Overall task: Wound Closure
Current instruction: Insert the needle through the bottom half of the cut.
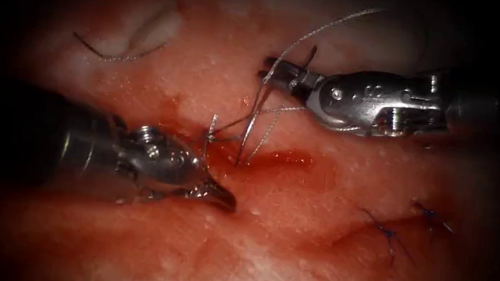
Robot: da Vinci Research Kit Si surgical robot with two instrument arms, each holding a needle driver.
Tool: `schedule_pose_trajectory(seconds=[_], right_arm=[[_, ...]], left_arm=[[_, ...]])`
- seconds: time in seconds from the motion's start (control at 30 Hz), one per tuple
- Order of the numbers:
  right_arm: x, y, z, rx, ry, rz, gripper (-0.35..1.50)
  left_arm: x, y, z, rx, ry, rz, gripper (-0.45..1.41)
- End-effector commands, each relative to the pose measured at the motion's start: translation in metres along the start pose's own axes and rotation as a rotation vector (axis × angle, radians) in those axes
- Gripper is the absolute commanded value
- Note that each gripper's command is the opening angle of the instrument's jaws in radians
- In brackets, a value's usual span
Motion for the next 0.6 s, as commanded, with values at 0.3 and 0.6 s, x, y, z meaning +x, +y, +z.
schedule_pose_trajectory(seconds=[0.3,0.6], right_arm=[[-0.0002,-0.0005,0.0006,-0.02,-0.025,-0.072,-0.35],[0.0004,0.0004,0.0005,-0.041,-0.018,-0.082,-0.35]], left_arm=[[-0.001,0.0002,0.002,0.007,0.0,0.012,-0.05],[-0.0061,0.0012,0.0058,-0.008,-0.031,0.013,-0.05]])
